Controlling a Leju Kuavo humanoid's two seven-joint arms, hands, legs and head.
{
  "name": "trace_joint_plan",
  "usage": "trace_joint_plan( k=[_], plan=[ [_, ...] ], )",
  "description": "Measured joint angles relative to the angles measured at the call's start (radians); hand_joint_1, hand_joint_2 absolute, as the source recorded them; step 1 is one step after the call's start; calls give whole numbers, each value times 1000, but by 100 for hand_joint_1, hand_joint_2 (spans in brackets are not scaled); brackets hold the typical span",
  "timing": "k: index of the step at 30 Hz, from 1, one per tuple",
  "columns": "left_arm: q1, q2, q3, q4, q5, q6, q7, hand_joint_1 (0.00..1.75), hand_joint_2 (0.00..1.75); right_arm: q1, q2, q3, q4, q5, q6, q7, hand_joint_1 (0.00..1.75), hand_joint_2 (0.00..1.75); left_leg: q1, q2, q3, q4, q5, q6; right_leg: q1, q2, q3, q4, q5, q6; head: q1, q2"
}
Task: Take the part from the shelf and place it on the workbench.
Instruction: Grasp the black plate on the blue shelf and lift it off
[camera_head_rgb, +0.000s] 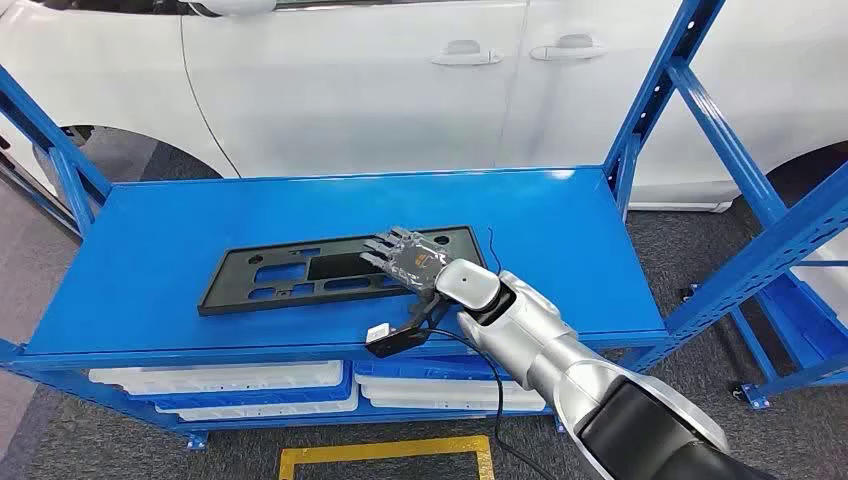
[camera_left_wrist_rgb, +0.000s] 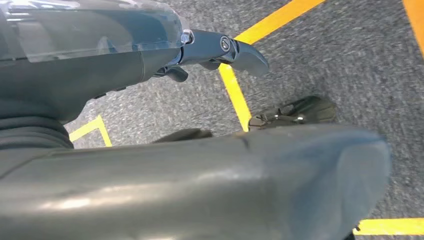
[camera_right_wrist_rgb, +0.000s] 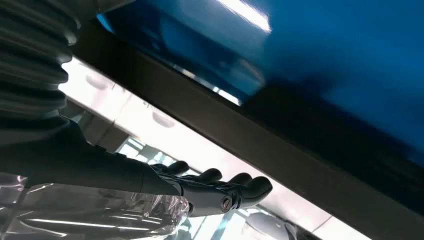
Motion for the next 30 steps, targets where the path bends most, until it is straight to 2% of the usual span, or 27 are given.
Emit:
trace_joint_plan(
  k=[2, 4, 5, 6, 8, 9, 10, 11, 12, 14, 15, 16, 19, 20, 21, 22, 24, 25, 26, 27, 29, 30],
  plan=[
    [0, 0, -1, 0, -1, 0, 1, 0, 0, -7, 7, 6, 16, 1, 7, 0, 0, 175, -2, 0, 0, 2, -1, 5, 0, 0, 2, -2, 0, 5, 0, 0],
    [0, -1, -2, 0, -2, 0, 2, 0, 0, -21, 20, 18, 46, 3, 19, 0, 0, 175, 0, 0, 5, -1, 1, 19, -2, 0, 5, 2, -6, 16, 0, 0],
    [-1, -2, -3, 0, -3, 0, 2, 0, 0, -26, 25, 24, 59, 3, 23, 0, 0, 175, 2, 1, 7, -5, 3, 26, -3, -1, -1, 21, -20, 21, 0, 0],
    [-2, -2, -4, 0, -3, 0, 2, 0, 0, -30, 28, 28, 70, 4, 27, 0, 19, 175, 3, 2, 10, -8, 5, 32, -4, -2, -17, 61, -46, 25, 0, 0],
    [-3, -3, -4, 0, -3, 0, 3, 0, 0, -33, 33, 36, 92, 4, 33, 0, 106, 175, 2, 3, 10, -9, 6, 38, -6, -3, -77, 192, -112, 30, 0, 0],
    [-3, -3, -5, 0, -3, 0, 3, 0, 0, -34, 36, 41, 102, 3, 36, 0, 150, 175, 2, 3, 9, -9, 6, 39, -7, -4, -106, 253, -135, 32, 0, 0],
    [-2, -3, -5, 0, -3, 0, 3, 0, 0, -36, 39, 45, 112, 1, 38, -1, 174, 175, 1, 3, 10, -8, 5, 39, -7, -4, -121, 287, -141, 32, 0, 0],
    [-2, -4, -5, 0, -3, -1, 3, 0, 0, -39, 43, 49, 122, -3, 40, -3, 175, 175, 1, 3, 10, -8, 6, 39, -7, -4, -117, 280, -127, 31, 0, 0],
    [-2, -4, -5, 0, -2, 0, 2, 0, 0, -44, 46, 52, 130, -8, 43, -6, 175, 175, 1, 3, 11, -7, 6, 38, -7, -5, -94, 234, -97, 28, 0, 0],
    [-2, -7, -5, 0, -1, 0, 1, 0, 0, -54, 52, 57, 143, -17, 48, -10, 175, 175, -2, 2, 10, -3, 5, 35, -4, -5, -21, 91, -37, 17, 0, 0],
    [-1, -8, -4, 0, 1, 0, 0, 0, 0, -58, 54, 58, 147, -20, 49, -12, 175, 175, -5, 1, 8, -1, 5, 30, -2, -6, 5, 39, -20, 12, 0, 0],
    [-1, -9, -4, 0, 3, 1, -1, 0, 0, -60, 56, 59, 151, -23, 48, -13, 175, 175, -6, 1, 7, 0, 5, 25, 0, -5, 17, 11, -14, 8, 0, 0],
    [0, -10, -4, 0, 6, 2, -3, 0, 0, -65, 62, 62, 158, -28, 42, -15, 175, 175, -5, 1, 3, 1, 5, 7, 0, -5, 15, -1, -7, -5, 0, 0],
    [0, -10, -4, 0, 6, 3, -3, 0, 0, -67, 63, 62, 159, -30, 39, -15, 175, 175, -4, 1, -3, 14, -5, 1, -3, -5, 16, -4, -4, -10, 0, 0],
    [1, -10, -4, 0, 6, 3, -4, 0, 0, -69, 65, 63, 161, -32, 36, -16, 175, 175, -4, 1, -17, 46, -27, -4, -5, -6, 16, -7, 0, -15, 0, 0],
    [1, -10, -4, 0, 6, 4, -4, 0, 0, -69, 66, 64, 162, -36, 33, -16, 175, 175, -2, 1, -43, 102, -59, -9, -6, -8, 15, -8, 1, -18, 0, 0],
    [2, -10, -4, 0, 7, 4, -5, 0, 0, -69, 68, 65, 163, -52, 24, -20, 175, 175, -1, 1, -105, 239, -121, -16, -6, -10, 12, -8, 2, -21, 0, 0],
    [2, -10, -4, 0, 7, 4, -6, 0, 0, -69, 68, 64, 163, -68, 19, -27, 175, 175, -1, 1, -126, 283, -132, -17, -6, -10, 11, -7, 2, -21, 0, 0],
    [2, -10, -4, 0, 7, 4, -8, 0, 0, -69, 68, 61, 163, -89, 14, -38, 175, 175, -1, 1, -129, 289, -123, -18, -6, -10, 12, -7, 1, -21, 0, 0],
    [1, -9, -4, 0, 6, 3, -9, 0, 0, -69, 67, 54, 163, -117, 8, -56, 175, 175, -1, 2, -112, 254, -95, -16, -6, -9, 14, -7, 0, -20, 0, 0],
    [-1, -9, -4, 0, 7, 1, -14, 0, 0, -69, 65, 30, 156, -188, 0, -109, 175, 175, -1, 2, -42, 113, -24, -10, -5, -6, 19, -6, -3, -15, 0, 0],
    [-3, -9, -4, 0, 7, 0, -17, 0, 0, -69, 62, 14, 148, -226, -2, -138, 175, 175, -3, 2, -13, 52, -4, -5, -3, -4, 19, -4, -5, -11, 0, 0]
  ],
)
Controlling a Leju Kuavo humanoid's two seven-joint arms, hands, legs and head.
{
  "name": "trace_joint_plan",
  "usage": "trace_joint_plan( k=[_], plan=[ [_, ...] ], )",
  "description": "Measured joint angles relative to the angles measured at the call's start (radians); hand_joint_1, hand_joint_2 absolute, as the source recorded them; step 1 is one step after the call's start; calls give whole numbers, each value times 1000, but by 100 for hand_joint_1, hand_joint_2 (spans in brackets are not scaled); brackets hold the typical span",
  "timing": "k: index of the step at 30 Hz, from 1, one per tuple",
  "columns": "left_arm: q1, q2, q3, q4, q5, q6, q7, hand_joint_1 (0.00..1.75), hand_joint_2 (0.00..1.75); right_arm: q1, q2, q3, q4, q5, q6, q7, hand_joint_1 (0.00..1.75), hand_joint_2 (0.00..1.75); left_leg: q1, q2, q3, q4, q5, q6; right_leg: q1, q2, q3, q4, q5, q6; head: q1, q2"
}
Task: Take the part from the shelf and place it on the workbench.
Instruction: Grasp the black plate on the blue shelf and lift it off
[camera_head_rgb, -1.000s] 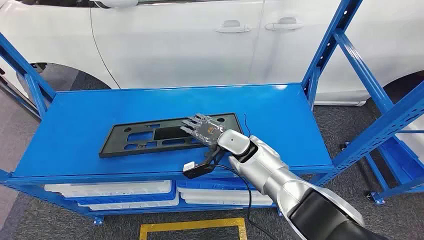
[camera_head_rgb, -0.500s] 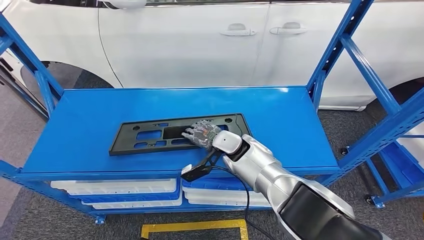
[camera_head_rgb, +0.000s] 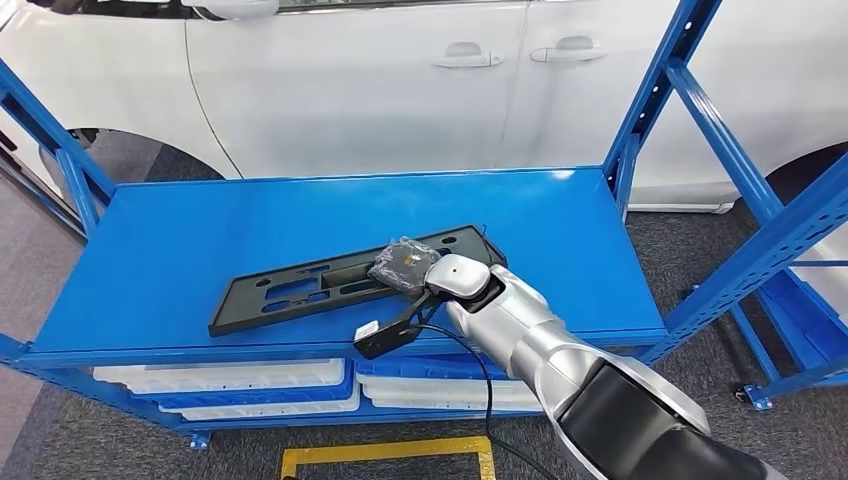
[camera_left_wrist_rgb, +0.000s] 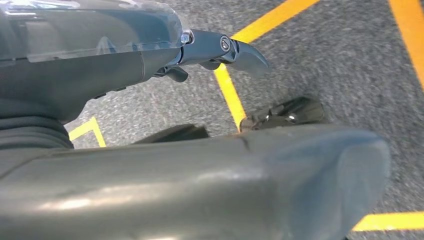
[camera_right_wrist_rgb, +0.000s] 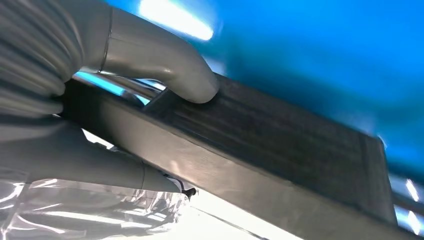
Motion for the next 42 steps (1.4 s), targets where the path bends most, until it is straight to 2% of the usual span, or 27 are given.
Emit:
trace_joint_plan(
  k=[1, 2, 5, 7, 9, 10, 11, 12, 14, 15, 17, 20, 22, 24, 25, 26, 27, 28, 30, 31, 32, 35, 36, 38, 40, 41, 42],
  plan=[
    [-1, 0, 0, 0, 1, -1, -2, 0, 0, 1, -3, -16, -11, -35, 2, -27, 175, 175, -2, 0, 16, -36, 8, 5, 2, 2, -2, 1, 0, 4, 0, 0],
    [-2, 0, 0, 0, 2, -1, -4, 0, 0, 2, -8, -33, -26, -69, 5, -50, 175, 175, -3, -1, 20, -47, 4, 10, 4, 3, -5, 2, 0, 9, 0, 0],
    [-2, 0, 0, 0, 8, -2, -12, 0, 0, 6, -30, -90, -108, -193, 46, -113, 175, 175, 0, 0, 17, -53, 6, 28, 3, 3, -15, 15, -11, 25, 0, 0],
    [-3, -1, 0, 0, 12, -2, -19, 0, 0, 9, -53, -138, -193, -306, 102, -152, 175, 175, 4, 1, 17, -57, 9, 39, 2, 1, -52, 93, -59, 32, 0, 0],
    [-2, -1, 1, 0, 15, -2, -23, 0, 0, 17, -78, -189, -293, -437, 175, -184, 175, 175, 3, 1, 15, -56, 9, 45, 1, 0, -120, 233, -120, 36, 0, 0],
    [-1, -1, 1, 0, 18, -2, -24, 0, 0, 23, -90, -214, -344, -503, 212, -197, 175, 175, 3, 1, 15, -56, 8, 46, 1, 0, -148, 285, -133, 38, 0, 0],
    [0, -2, 1, 0, 19, -1, -25, 0, 0, 31, -100, -239, -392, -567, 247, -211, 175, 175, 3, 0, 15, -54, 7, 46, 0, 0, -160, 303, -126, 38, 0, 0],
    [1, -2, 1, 0, 20, 1, -26, 0, 0, 38, -107, -263, -436, -626, 279, -222, 175, 175, 3, -1, 16, -52, 5, 45, -1, 0, -152, 277, -99, 37, 0, 0],
    [0, -5, 1, 0, 23, 5, -27, 0, 0, 48, -114, -308, -518, -738, 341, -237, 175, 175, 2, -2, 17, -46, -2, 39, -2, -1, -96, 146, -26, 33, 0, 0],
    [-1, -7, 2, 0, 25, 7, -28, 0, 0, 54, -116, -330, -561, -800, 376, -241, 175, 175, 1, -3, 16, -40, -6, 35, -1, -2, -70, 84, -2, 30, 0, 0],
    [-2, -9, 2, 0, 28, 14, -31, 0, 0, 74, -117, -365, -636, -910, 439, -243, 175, 175, -2, -3, 12, -35, -11, 26, 3, -2, -47, 27, 9, 23, 0, 0],
    [-2, -9, 2, 0, 30, 20, -34, 0, 0, 105, -118, -402, -730, -998, 490, -239, 175, 175, -2, -2, 9, -31, -20, 11, 2, 0, -47, 22, 10, 7, 0, 0],
    [-3, -10, 2, 0, 30, 24, -42, 0, 87, 123, -118, -421, -782, -1064, 527, -238, 175, 175, 0, -1, -16, 29, -59, 2, -2, -2, -43, 17, 11, -3, 0, 0],
    [-3, -11, 2, 0, 32, 29, -57, 0, 175, 163, -116, -442, -845, -1180, 588, -238, 175, 175, 1, -1, -76, 159, -121, -5, -1, -5, -42, 18, 9, -9, 0, 0],
    [-3, -11, 2, 0, 33, 32, -64, 0, 175, 190, -114, -451, -878, -1238, 620, -236, 175, 175, 1, 0, -105, 219, -141, -6, 0, -6, -41, 18, 8, -10, 0, 0],
    [-1, -11, 2, 0, 36, 35, -70, 0, 175, 220, -113, -458, -912, -1290, 650, -235, 175, 175, 1, 0, -121, 249, -143, -6, 1, -6, -40, 19, 6, -11, 0, 0],
    [0, -11, 3, 0, 40, 38, -75, 0, 175, 251, -113, -463, -944, -1333, 677, -235, 175, 175, 1, 0, -117, 239, -124, -5, 2, -6, -38, 19, 4, -12, 0, 0],
    [0, -11, 5, 0, 47, 41, -80, 0, 175, 283, -112, -465, -976, -1370, 702, -236, 175, 175, 1, 0, -94, 190, -91, -1, 3, -5, -35, 19, 2, -11, 0, 0],
    [1, -11, 11, 0, 63, 47, -90, 0, 175, 359, -113, -464, -1044, -1423, 744, -245, 175, 175, -3, -1, -26, 47, -27, 11, 5, -3, -28, 19, -3, -7, 0, 0],
    [1, -11, 16, 0, 69, 50, -95, 0, 175, 398, -113, -462, -1073, -1435, 758, -251, 175, 175, -6, -1, -1, -4, -13, 17, 6, -2, -27, 20, -5, -3, 0, 0],
    [3, -11, 20, 0, 75, 52, -99, 0, 175, 435, -113, -457, -1099, -1437, 766, -260, 175, 175, -9, -2, 13, -31, -11, 21, 6, -2, -28, 20, -6, 1, 0, 0],
    [11, -12, 30, 0, 87, 57, -108, 0, 175, 521, -118, -432, -1153, -1418, 772, -279, 175, 175, -8, -2, 20, -46, -12, 31, 5, -1, -28, 21, -9, 16, 0, 0],
    [12, -12, 33, 0, 89, 58, -111, 0, 175, 554, -122, -420, -1172, -1410, 771, -284, 175, 175, -5, -2, 24, -51, -10, 36, 5, -2, -31, 34, -20, 21, 0, 0],
    [15, -13, 39, 0, 92, 61, -113, 0, 175, 624, -129, -398, -1205, -1395, 768, -290, 175, 175, -1, -3, 30, -58, -8, 45, 2, -2, -67, 118, -73, 29, 0, 0],
    [20, -14, 42, 0, 88, 63, -110, 0, 175, 678, -137, -378, -1222, -1376, 762, -290, 175, 175, -1, -2, 30, -58, -9, 48, -2, -2, -135, 251, -132, 35, 0, 0],
    [23, -14, 42, 0, 86, 64, -108, 0, 175, 699, -140, -370, -1229, -1368, 758, -290, 175, 175, -1, -1, 29, -57, -9, 48, -5, -2, -157, 293, -141, 38, 0, 0],
    [24, -14, 43, 0, 83, 66, -106, 0, 175, 716, -143, -365, -1238, -1363, 754, -290, 175, 175, -1, 0, 30, -56, -10, 46, -8, -3, -161, 298, -131, 41, 0, 0]
  ],
)
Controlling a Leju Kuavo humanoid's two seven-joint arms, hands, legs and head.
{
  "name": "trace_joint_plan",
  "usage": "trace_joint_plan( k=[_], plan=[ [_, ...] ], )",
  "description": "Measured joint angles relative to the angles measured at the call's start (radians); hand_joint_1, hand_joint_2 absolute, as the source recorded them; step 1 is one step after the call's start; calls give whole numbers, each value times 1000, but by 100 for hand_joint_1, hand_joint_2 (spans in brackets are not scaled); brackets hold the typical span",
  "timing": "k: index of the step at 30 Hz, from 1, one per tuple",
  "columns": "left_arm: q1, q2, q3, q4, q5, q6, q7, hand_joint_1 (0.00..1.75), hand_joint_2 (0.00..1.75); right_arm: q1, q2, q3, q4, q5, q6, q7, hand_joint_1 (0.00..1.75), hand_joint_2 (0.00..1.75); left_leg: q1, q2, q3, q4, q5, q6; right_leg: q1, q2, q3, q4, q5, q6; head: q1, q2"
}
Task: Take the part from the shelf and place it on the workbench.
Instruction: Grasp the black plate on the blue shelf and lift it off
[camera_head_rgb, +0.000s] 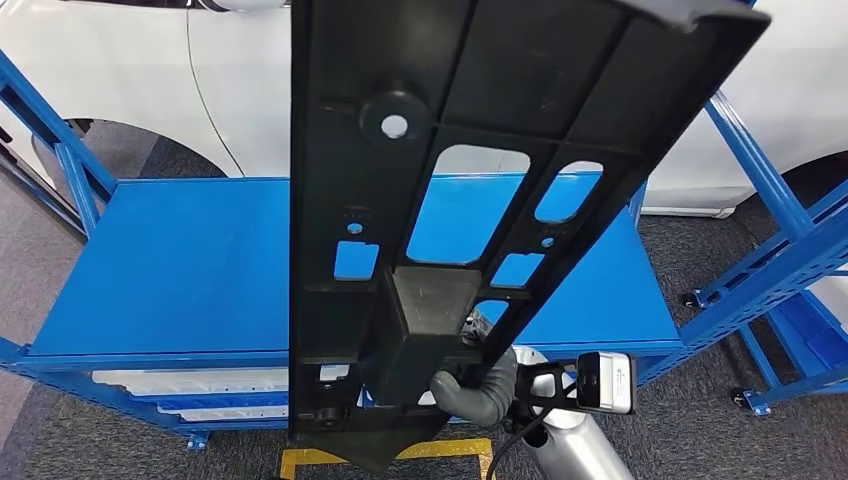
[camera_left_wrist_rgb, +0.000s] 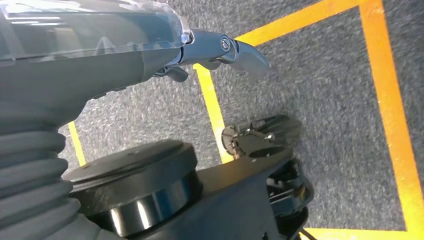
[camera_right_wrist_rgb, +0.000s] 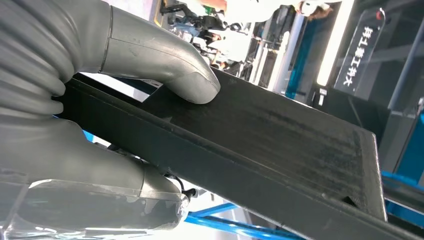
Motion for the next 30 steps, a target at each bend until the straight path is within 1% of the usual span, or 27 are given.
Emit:
trace_joint_plan(
  k=[1, 2, 3, 4, 5, 8, 9, 10, 11, 13, 14, 15, 16, 17, 18, 19, 20, 21, 22, 23, 24, 25, 26, 27, 28, 29, 30],
  plan=[
    [1, -1, 0, 0, -1, 3, 3, 0, 175, 13, -2, 3, -9, 3, -3, 0, 175, 175, 1, 0, 1, 2, -2, -2, -4, -1, 17, -35, 27, 2, 0, 0],
    [1, -2, 1, 0, -1, 7, 5, 0, 175, 22, -4, 7, -17, 5, -4, 0, 175, 175, 2, -1, 1, 6, -4, -6, -8, -2, 52, -103, 63, 4, 0, 0],
    [1, -4, 2, 0, -1, 11, 7, 0, 175, 28, -6, 9, -24, 6, -5, 0, 175, 175, 2, -1, 0, 12, -8, -12, -10, -3, 87, -171, 89, 4, 0, 0],
    [0, -5, 3, 0, 0, 15, 9, 0, 175, 33, -7, 12, -31, 6, -6, 0, 175, 175, 1, -2, -1, 18, -12, -18, -10, -2, 114, -223, 106, 1, 0, 0],
    [0, -5, 4, 0, 2, 17, 10, 0, 175, 37, -9, 15, -37, 6, -7, 0, 175, 175, -1, -3, -2, 22, -15, -24, -9, 0, 128, -253, 112, -3, 0, 0],
    [-1, -6, 7, 0, 9, 23, 9, 0, 175, 46, -13, 22, -46, 6, -14, -1, 175, 175, 1, -2, 0, 22, -18, -42, -4, 4, 130, -262, 113, -25, 0, 0],
    [-2, -6, 8, 0, 12, 26, 7, 0, 175, 46, -15, 24, -46, 6, -18, -1, 175, 175, 3, -2, -3, 30, -26, -47, -5, 3, 131, -264, 115, -31, 0, 0],
    [-2, -6, 9, 0, 14, 29, 6, 0, 175, 45, -16, 27, -46, 5, -22, -1, 175, 175, 4, -1, -13, 54, -44, -52, -6, 2, 132, -266, 117, -37, 0, 0],
    [-3, -7, 9, 0, 17, 31, 6, 0, 175, 44, -18, 30, -46, 2, -27, -1, 175, 175, 4, 0, -32, 101, -73, -55, -6, 1, 133, -268, 119, -42, 0, 0],
    [-3, -7, 13, 0, 26, 36, 8, 0, 175, 40, -23, 34, -41, -9, -39, -1, 175, 175, 5, 0, -92, 234, -138, -59, -3, -1, 131, -268, 119, -47, 0, 0],
    [-3, -7, 16, 0, 31, 38, 12, 0, 175, 37, -26, 35, -36, -16, -44, -1, 175, 175, 5, 0, -117, 288, -155, -59, 0, -1, 131, -268, 119, -48, 0, 0],
    [-3, -7, 19, 0, 37, 39, 16, 0, 175, 34, -30, 35, -30, -25, -48, 0, 175, 175, 4, 0, -125, 308, -153, -57, 2, -1, 131, -268, 120, -49, 0, 0],
    [-3, -7, 23, 0, 42, 39, 21, 0, 175, 30, -34, 36, -25, -33, -50, 1, 175, 175, 4, 0, -113, 287, -132, -53, 5, -1, 131, -267, 121, -49, 0, 0],
    [-3, -7, 28, 0, 46, 37, 26, 0, 175, 25, -37, 36, -19, -41, -53, 3, 175, 175, 2, 0, -84, 229, -100, -47, 6, 0, 133, -267, 121, -49, 0, 0],
    [-3, -7, 32, 0, 49, 34, 29, 0, 175, 19, -39, 36, -16, -47, -54, 7, 175, 175, -1, -1, -47, 153, -68, -39, 7, 0, 134, -267, 122, -49, 0, 0],
    [-4, -6, 35, 0, 51, 30, 31, 0, 175, 14, -42, 36, -13, -52, -55, 11, 175, 175, -4, -1, -14, 89, -44, -32, 9, 1, 133, -266, 124, -47, 0, 0],
    [-4, -6, 37, 0, 52, 27, 32, 0, 175, 10, -44, 36, -10, -56, -56, 16, 175, 175, -8, -1, 6, 46, -30, -26, 9, 1, 132, -266, 126, -43, 0, 0],
    [-4, -6, 38, 0, 52, 25, 33, 0, 175, 8, -46, 36, -8, -59, -57, 21, 175, 175, -11, -2, 14, 25, -25, -21, 9, 1, 130, -267, 129, -38, 0, 0],
    [-3, -5, 39, 0, 52, 24, 35, 0, 175, 8, -48, 36, -6, -60, -58, 25, 175, 175, -13, -2, 14, 23, -22, -19, 9, 1, 128, -269, 133, -31, 0, 0],
    [-1, -6, 40, 0, 52, 22, 35, 0, 175, 7, -51, 36, -5, -61, -61, 27, 175, 175, -11, -2, 12, 18, -16, -14, 9, 0, 127, -270, 135, -25, 0, 0],
    [0, -6, 40, 0, 51, 20, 36, 0, 175, 8, -54, 36, -4, -61, -65, 29, 175, 175, -9, -1, 12, 11, -8, -9, 9, 0, 125, -267, 130, -19, 0, 0],
    [0, -6, 40, 0, 51, 18, 36, 0, 175, 8, -58, 36, -4, -60, -70, 30, 175, 175, -6, 1, 9, 4, 0, -3, 9, 0, 120, -253, 112, -15, 0, 0],
    [-1, -7, 40, 0, 49, 16, 36, 0, 175, 8, -63, 36, -3, -60, -74, 31, 175, 175, -4, 3, 5, -3, 9, 3, 9, 0, 106, -217, 79, -11, 0, 0],
    [-2, -8, 40, 0, 47, 14, 37, 0, 175, 10, -68, 36, -2, -59, -79, 30, 175, 175, -4, 5, -3, -5, 16, 6, 7, 0, 85, -160, 36, -8, 0, 0],
    [-1, -8, 40, 0, 45, 11, 37, 0, 175, 12, -73, 36, 0, -56, -84, 28, 175, 175, -5, 6, -12, -4, 22, 8, 6, 0, 62, -92, -7, -5, 0, 0],
    [-1, -8, 40, 0, 43, 9, 38, 0, 175, 15, -77, 36, 2, -54, -89, 26, 175, 175, -6, 7, -23, -2, 28, 8, 4, 0, 44, -31, -38, -2, 0, 0],
    [0, -8, 40, 0, 42, 6, 39, 0, 175, 19, -81, 35, 3, -50, -94, 23, 175, 175, -6, 7, -33, 0, 34, 8, 3, 0, 40, 2, -48, 0, 0, 0]
  ],
)
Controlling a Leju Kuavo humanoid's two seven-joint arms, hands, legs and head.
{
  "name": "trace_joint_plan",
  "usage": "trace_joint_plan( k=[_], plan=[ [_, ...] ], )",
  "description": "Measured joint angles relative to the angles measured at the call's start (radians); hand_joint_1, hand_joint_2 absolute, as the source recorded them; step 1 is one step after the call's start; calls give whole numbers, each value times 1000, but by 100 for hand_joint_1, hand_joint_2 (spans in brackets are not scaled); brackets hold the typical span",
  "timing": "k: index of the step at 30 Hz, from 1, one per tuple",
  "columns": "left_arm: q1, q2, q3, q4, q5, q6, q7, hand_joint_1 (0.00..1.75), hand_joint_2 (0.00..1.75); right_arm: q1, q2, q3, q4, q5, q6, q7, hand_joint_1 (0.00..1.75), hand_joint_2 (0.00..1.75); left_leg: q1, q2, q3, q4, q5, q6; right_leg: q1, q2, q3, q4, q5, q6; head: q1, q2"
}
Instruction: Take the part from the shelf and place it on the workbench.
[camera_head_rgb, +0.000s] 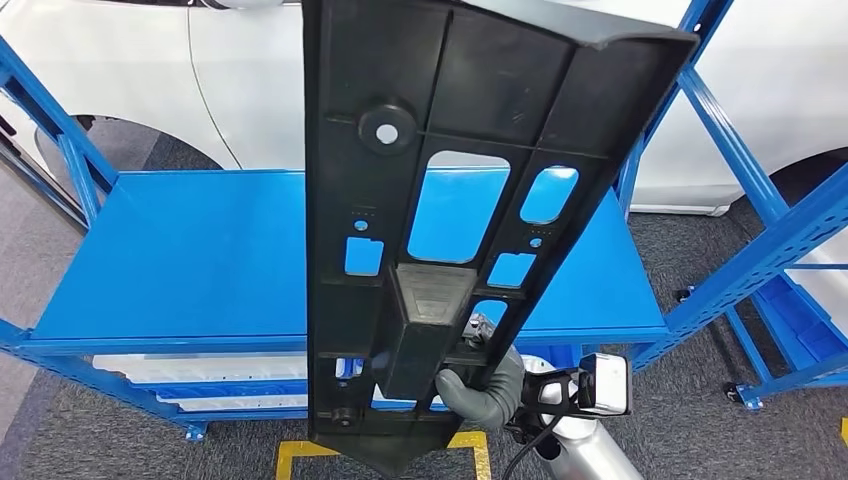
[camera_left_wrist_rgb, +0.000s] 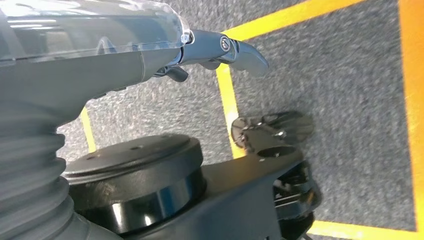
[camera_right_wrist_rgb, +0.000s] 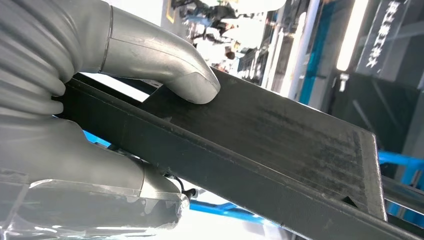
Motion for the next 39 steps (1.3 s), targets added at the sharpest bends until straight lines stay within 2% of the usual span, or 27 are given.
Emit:
trace_joint_plan(
  k=[1, 2, 3, 5, 6, 9, 11, 13, 14, 15, 16, 17, 19, 21, 22, 24, 25, 26, 29, 30, 31, 32, 33, 34, 36, 37, 39],
  plan=[
    [0, 0, 0, 0, -1, -1, 0, 0, 175, 3, -3, 0, 1, 4, -5, -2, 175, 175, 0, 0, -10, 3, 6, -2, -1, 0, 15, -4, 10, 2, 0, 0],
    [1, 0, 0, 0, -1, -2, 0, 0, 175, 6, -6, 0, 1, 8, -9, -3, 175, 175, 1, 0, -21, 7, 12, -4, -3, -1, 50, -49, 36, 2, 0, 0],
    [1, -1, 0, 0, -2, -3, 0, 0, 175, 7, -8, 0, 1, 13, -14, -4, 175, 175, 1, 0, -30, 12, 17, -7, -4, -1, 99, -119, 63, 2, 0, 0],
    [0, -1, 0, 0, -5, -6, 0, 0, 175, 10, -10, 0, 0, 22, -22, -6, 175, 175, -1, -1, -45, 23, 26, -17, -2, 0, 177, -242, 90, -4, 0, 0],
    [0, -1, 0, 0, -7, -7, 0, 0, 175, 14, -12, -1, -2, 26, -26, -8, 175, 175, -2, -2, -49, 26, 31, -23, 0, 1, 193, -271, 90, -10, 0, 0],
    [2, -1, 0, 0, -9, -12, 0, 0, 175, 27, -16, -2, -5, 36, -34, -15, 175, 175, -2, -4, -55, 24, 46, -42, 2, 1, 179, -281, 104, -30, 0, 0],
    [4, 0, 0, 0, -10, -14, 0, 0, 175, 33, -18, -2, -8, 40, -34, -20, 175, 175, 1, -5, -76, 65, -8, -53, -2, -2, 157, -286, 128, -45, 0, 0],
    [4, 0, 0, 0, -12, -16, 0, 0, 175, 40, -20, -2, -10, 42, -35, -23, 175, 175, 5, -5, -109, 180, -114, -62, -1, -3, 130, -285, 151, -52, 0, 0],
    [4, 0, 0, 0, -13, -17, 0, 0, 175, 45, -22, -3, -10, 43, -35, -23, 175, 175, 6, -5, -120, 246, -150, -65, 0, -4, 116, -284, 161, -53, 0, 0],
    [4, 0, 0, 0, -13, -19, 0, 0, 175, 49, -23, -4, -10, 44, -36, -24, 175, 175, 6, -5, -120, 294, -164, -66, 2, -5, 102, -283, 171, -53, 0, 0],
    [4, 0, 0, 0, -14, -20, 0, 0, 175, 54, -25, -5, -11, 45, -37, -24, 175, 175, 6, -5, -106, 311, -157, -65, 3, -6, 89, -281, 180, -52, 0, 0],
    [4, 0, 0, 0, -15, -22, 0, 0, 175, 58, -27, -6, -11, 45, -38, -24, 175, 175, 6, -5, -75, 294, -135, -62, 4, -6, 76, -279, 189, -51, 0, 0],
    [1, 1, 0, -1, -15, -23, 0, 0, 175, 67, -30, -9, -16, 45, -38, -24, 175, 175, 3, -5, 35, 159, -103, -48, 7, -5, 56, -276, 206, -47, 0, 0],
    [-3, 3, 0, -1, -15, -25, -2, 0, 175, 74, -34, -13, -23, 44, -37, -24, 175, 175, -3, -6, 124, 27, -111, -35, 8, -5, 49, -278, 223, -38, 0, 0],
    [-4, 3, 0, -2, -15, -25, -2, 0, 175, 76, -35, -14, -26, 43, -36, -24, 175, 175, -6, -6, 138, -1, -118, -31, 7, -5, 48, -281, 232, -32, 0, 0],
    [-3, 3, 0, -2, -16, -24, -2, 0, 175, 81, -39, -18, -29, 42, -34, -24, 175, 175, -8, -4, 135, -16, -101, -21, 4, -5, 49, -288, 245, -18, 0, 0],
    [-3, 3, 0, -2, -17, -23, -2, 0, 175, 84, -41, -20, -31, 42, -33, -24, 175, 175, -6, -2, 129, -22, -90, -14, 3, -4, 44, -283, 236, -13, 0, 0],
    [-3, 3, 0, -2, -17, -22, -1, 0, 175, 87, -43, -23, -32, 41, -32, -24, 175, 175, -3, 0, 120, -27, -77, -7, 2, -3, 35, -262, 206, -9, 0, 0],
    [-2, 2, 0, -2, -18, -20, 0, 0, 175, 94, -51, -29, -34, 40, -32, -24, 175, 175, -3, 4, 77, -27, -39, 2, 0, -3, -16, -90, 61, 1, 0, 0],
    [-1, 1, 0, -2, -19, -20, 0, 0, 175, 98, -53, -31, -34, 40, -32, -24, 175, 175, -4, 5, 59, -24, -27, 1, -1, -3, -24, -33, 43, 4, 0, 0],
    [0, 1, 0, -2, -19, -20, 0, 0, 175, 102, -55, -32, -34, 40, -32, -24, 175, 175, -4, 6, 41, -20, -16, -1, -1, -3, -19, 0, 49, 7, 0, 0],
    [0, 0, 0, -2, -19, -21, 0, 0, 175, 105, -56, -33, -35, 40, -32, -24, 175, 175, -3, 6, 22, -14, -7, -3, -2, -3, 3, -6, 76, 8, 0, 0],
    [1, -1, 0, -2, -19, -21, 0, 0, 175, 108, -58, -34, -36, 42, -31, -24, 175, 175, -2, 7, 4, -6, 1, -7, -4, -3, 43, -45, 106, 9, 0, 0],
    [1, -1, -1, -2, -19, -22, 0, 0, 175, 111, -58, -36, -39, 44, -30, -24, 175, 175, -2, 7, -12, 4, 8, -11, -6, -3, 95, -112, 116, 10, 0, 0],
    [1, -3, -2, -2, -22, -24, 0, 0, 175, 119, -59, -41, -50, 53, -23, -25, 175, 175, -4, 5, -34, 24, 17, -21, -3, -1, 180, -237, 100, 1, 0, 0],
    [1, -3, -2, -2, -23, -26, 1, 0, 175, 125, -59, -45, -57, 58, -17, -25, 175, 175, -5, 5, -39, 29, 23, -26, -1, 2, 198, -268, 86, -6, -1, 0],
    [3, -3, -3, -2, -27, -30, 2, 0, 175, 143, -59, -54, -69, 68, -5, -25, 175, 175, -4, 3, -43, 29, 38, -39, 1, 2, 192, -276, 94, -25, -1, 0]
  ],
)
